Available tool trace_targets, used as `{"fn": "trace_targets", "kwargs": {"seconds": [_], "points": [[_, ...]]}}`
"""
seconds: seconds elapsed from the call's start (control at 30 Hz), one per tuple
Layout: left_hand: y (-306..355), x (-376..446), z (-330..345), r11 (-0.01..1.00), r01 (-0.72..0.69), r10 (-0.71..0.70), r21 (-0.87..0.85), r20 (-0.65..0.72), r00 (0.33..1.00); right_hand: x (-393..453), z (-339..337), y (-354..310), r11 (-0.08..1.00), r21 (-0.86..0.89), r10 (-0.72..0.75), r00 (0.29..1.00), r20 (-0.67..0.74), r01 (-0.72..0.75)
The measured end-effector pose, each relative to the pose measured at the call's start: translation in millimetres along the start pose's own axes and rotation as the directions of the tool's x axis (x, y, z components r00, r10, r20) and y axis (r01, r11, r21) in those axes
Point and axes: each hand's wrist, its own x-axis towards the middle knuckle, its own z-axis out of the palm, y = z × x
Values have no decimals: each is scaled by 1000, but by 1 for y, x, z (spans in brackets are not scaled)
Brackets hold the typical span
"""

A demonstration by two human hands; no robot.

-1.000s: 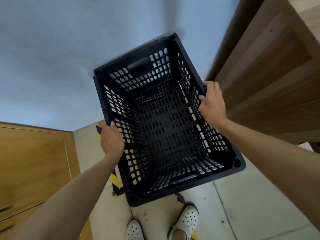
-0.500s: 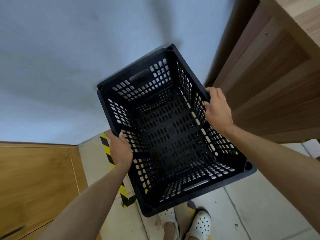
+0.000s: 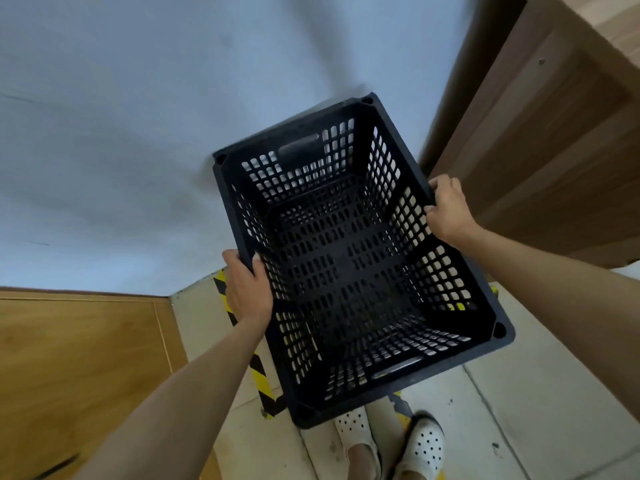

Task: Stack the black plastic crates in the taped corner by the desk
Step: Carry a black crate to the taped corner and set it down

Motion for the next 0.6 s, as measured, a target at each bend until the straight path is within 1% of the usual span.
{"fn": "trace_targets", "kwargs": {"seconds": [0.13, 0.2, 0.43, 0.5, 0.57, 0.6], "points": [[-4, -5, 21, 994, 19, -17, -110, 15, 1000, 11, -5, -4, 998, -55, 3, 1000, -18, -4], [-3, -6, 24, 992, 33, -32, -120, 10, 999, 15, -6, -6, 998, -61, 18, 1000, -21, -19], [2, -4, 21, 997, 44, -41, -57, 45, 998, 22, -7, -10, 990, -74, 118, 993, -9, -118], [9, -3, 17, 999, 46, -46, -8, 27, 999, 18, -9, -8, 986, -95, 139, 990, 13, -137], [19, 2, 10, 999, 19, -19, 51, 5, 1000, 6, -10, -2, 981, -101, 174, 984, 47, -168], [25, 5, 7, 997, -31, 30, 77, 19, 999, -3, -9, 4, 975, -90, 209, 976, 67, -202]]}}
